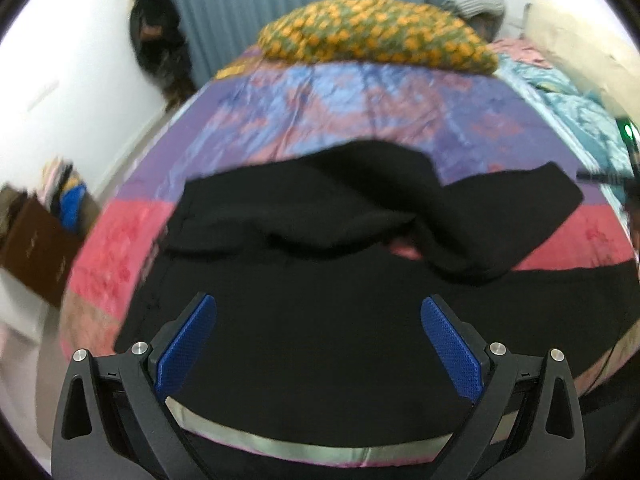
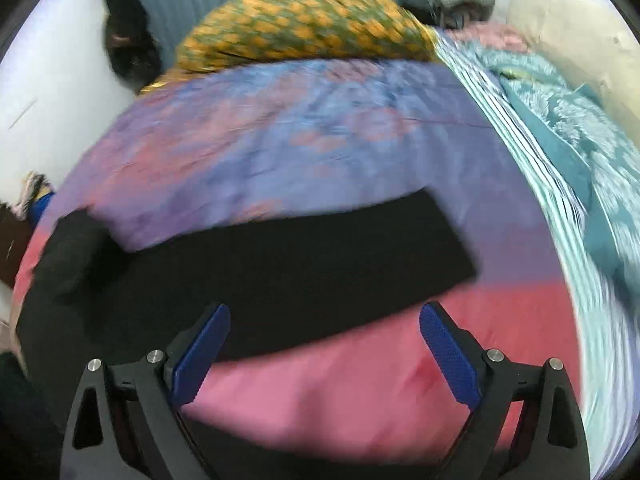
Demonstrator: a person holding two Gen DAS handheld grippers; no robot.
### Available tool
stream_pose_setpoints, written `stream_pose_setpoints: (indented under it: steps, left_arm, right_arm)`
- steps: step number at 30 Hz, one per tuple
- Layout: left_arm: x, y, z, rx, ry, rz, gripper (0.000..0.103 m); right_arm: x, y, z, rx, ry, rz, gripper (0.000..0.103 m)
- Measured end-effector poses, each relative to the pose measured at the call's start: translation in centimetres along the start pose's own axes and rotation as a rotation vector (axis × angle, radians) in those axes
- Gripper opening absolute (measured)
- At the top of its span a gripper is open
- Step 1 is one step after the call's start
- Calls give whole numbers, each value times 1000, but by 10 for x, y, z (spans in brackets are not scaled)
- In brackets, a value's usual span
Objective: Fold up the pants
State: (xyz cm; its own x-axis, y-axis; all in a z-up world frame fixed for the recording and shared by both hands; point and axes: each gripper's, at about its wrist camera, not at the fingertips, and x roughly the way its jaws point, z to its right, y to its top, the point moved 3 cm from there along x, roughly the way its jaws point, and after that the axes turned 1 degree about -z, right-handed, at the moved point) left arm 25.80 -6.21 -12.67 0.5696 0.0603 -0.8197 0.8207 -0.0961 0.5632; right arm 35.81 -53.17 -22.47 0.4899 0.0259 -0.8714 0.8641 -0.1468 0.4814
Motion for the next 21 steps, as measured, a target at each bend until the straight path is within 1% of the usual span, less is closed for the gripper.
stream_pose_setpoints:
  steps: [1,2,3,4,5,8,9,10,11,12,13,14,15,16,17,18,19,20,21]
  left_arm:
    - [6,-1,-2,-19,-7,-19,102]
    - [13,-2,-4,-44,-15,-45,102]
    - [18,-2,-5,-53,-13,-57,102]
    - [23,-2,-5,-58,-4,-70,102]
    - [27,-2,-4,-55,7,-77,102]
    - [38,-4,2,-25,41,-96,102]
    - [41,-5,4,-14,46,-104,102]
    - [46,-5,8,2,56,-120,102]
    - [48,-5,9,11,59,-129,102]
    - [50,-5,12,23,60,-135,102]
    - [49,-5,14,31,62,-127,102]
    - [49,-2,15,34,63,-118,102]
    - [48,-1,17,34,64,-111,102]
    - [48,1,18,29,62,-105,102]
    - [49,2,18,25,59,-103,102]
    - [51,3,20,22,48,-108,102]
    - [54,6,21,24,41,-115,102]
    - [56,11,21,24,38,-116,102]
    - [57,17,19,20,35,-107,102]
  right_arm:
    - [16,23,22,10,0,-38,93]
    - [39,48,44,28,20,-90,87]
    - [50,59,52,35,43,-123,72]
    - [66,72,58,25,57,-158,62]
    - [82,84,64,-4,15,-180,58]
    - [127,100,82,-34,-64,-256,58]
    - [140,102,86,-23,-60,-278,57]
    - [151,100,87,-2,-25,-314,51]
    - [159,99,85,-10,-32,-346,30]
    - [154,103,78,-60,-59,-326,13]
    - [142,110,71,-107,-53,-279,13]
    - [123,123,72,-150,-110,-193,13]
    - [107,133,81,-168,-190,-113,13]
    - [89,142,97,-161,-324,-33,14]
    - [73,148,120,-112,-434,26,21]
    - [67,149,137,-47,-457,48,42]
    - [65,147,154,35,-487,45,66]
    - [67,140,168,102,-545,5,76]
    - [66,135,170,113,-547,-8,79]
